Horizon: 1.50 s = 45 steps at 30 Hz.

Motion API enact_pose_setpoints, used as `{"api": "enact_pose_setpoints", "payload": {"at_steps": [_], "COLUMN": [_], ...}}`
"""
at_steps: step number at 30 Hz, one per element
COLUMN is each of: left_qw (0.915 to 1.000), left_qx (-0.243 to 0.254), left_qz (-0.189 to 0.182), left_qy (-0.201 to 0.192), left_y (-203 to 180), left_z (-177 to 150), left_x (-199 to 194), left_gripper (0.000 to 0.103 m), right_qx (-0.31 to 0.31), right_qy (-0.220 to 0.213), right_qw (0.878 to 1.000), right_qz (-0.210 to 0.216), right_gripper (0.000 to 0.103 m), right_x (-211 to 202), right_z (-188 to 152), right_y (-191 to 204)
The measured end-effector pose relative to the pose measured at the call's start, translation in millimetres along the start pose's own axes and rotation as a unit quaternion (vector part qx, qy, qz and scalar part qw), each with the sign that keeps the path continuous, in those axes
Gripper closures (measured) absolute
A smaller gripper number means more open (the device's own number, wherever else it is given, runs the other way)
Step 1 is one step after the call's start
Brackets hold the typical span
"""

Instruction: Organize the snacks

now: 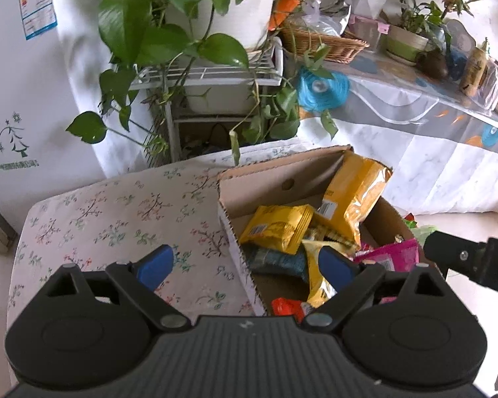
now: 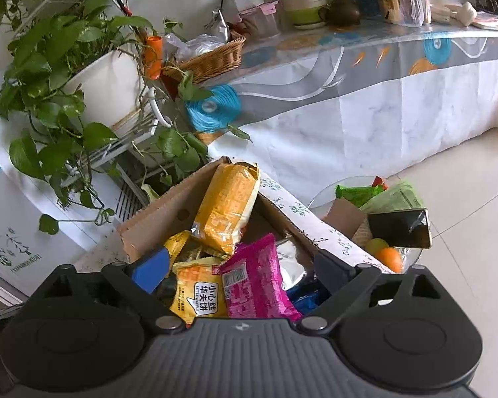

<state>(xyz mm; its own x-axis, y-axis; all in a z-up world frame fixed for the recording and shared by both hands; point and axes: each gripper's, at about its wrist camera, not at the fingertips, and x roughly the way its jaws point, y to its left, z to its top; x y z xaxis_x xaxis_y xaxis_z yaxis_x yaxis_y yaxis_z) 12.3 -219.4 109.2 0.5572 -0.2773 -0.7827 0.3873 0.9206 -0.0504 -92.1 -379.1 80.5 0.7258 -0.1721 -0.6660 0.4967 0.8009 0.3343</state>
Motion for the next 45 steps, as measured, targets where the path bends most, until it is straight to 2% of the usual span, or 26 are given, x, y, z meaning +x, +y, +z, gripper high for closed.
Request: {"api": "enact_pose_setpoints", "payload": {"at_steps": [19,45], "left_qw": [0.9992,0.9973], "left_qx": [0.005,0.026], "left_qz": [0.033,0.062], "left_qy": [0.019,0.031], "left_y": [2,-12], "left_z": [-7,-6], "left_x": [-8,-10], "left_gripper": [0.008,0.003], "right_qx": [-0.056,-0.056], "right_qy": [0.016,0.039], "right_qw": [0.997,0.995], "right_qz": [-0.045,-0.069], "right_gripper": [0.0,0.0], "right_x": [7,12], "right_z": [-1,-1], "right_y": [10,5]}}
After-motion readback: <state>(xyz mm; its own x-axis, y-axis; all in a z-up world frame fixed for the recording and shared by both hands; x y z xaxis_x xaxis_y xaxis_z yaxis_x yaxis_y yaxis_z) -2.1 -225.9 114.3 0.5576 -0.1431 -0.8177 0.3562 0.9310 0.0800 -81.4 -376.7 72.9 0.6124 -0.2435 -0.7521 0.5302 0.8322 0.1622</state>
